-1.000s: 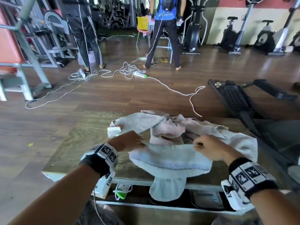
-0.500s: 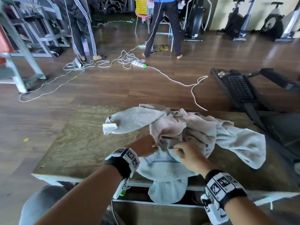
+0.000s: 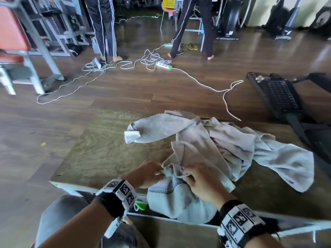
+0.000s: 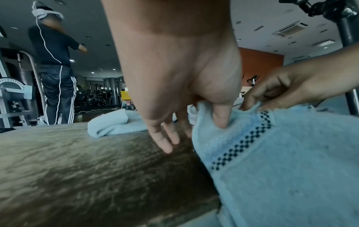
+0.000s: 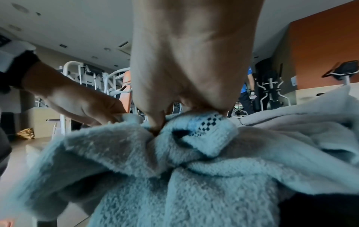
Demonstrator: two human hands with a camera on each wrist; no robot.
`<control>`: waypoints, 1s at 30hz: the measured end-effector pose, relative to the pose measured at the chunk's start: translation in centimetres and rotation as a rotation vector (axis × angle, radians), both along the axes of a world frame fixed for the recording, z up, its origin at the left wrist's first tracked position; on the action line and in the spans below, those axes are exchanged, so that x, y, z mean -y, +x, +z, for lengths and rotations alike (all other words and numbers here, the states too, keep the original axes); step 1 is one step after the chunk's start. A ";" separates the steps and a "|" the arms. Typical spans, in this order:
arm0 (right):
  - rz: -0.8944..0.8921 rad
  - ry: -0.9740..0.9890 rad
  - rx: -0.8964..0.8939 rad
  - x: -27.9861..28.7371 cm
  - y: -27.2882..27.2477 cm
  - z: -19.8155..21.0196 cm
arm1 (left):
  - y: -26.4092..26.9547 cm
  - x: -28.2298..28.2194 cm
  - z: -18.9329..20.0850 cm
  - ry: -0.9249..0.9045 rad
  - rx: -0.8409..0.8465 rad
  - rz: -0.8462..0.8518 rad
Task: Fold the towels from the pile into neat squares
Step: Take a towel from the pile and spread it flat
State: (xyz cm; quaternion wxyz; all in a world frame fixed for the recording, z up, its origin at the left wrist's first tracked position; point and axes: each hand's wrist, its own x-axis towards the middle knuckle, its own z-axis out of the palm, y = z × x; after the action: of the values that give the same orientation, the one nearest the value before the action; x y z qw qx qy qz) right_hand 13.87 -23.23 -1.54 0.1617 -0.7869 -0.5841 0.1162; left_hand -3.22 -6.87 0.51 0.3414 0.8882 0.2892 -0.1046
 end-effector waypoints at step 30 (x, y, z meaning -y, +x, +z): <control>-0.365 0.450 0.206 -22.5 11.7 24.0 | 4.3 -24.5 24.0 0.329 0.654 0.697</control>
State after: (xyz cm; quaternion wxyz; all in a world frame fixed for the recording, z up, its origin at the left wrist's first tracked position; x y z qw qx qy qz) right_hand 25.59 -0.70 22.48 0.2902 -0.8309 -0.4573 -0.1276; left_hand 1.04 17.60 24.55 0.2845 0.7672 0.4589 0.3464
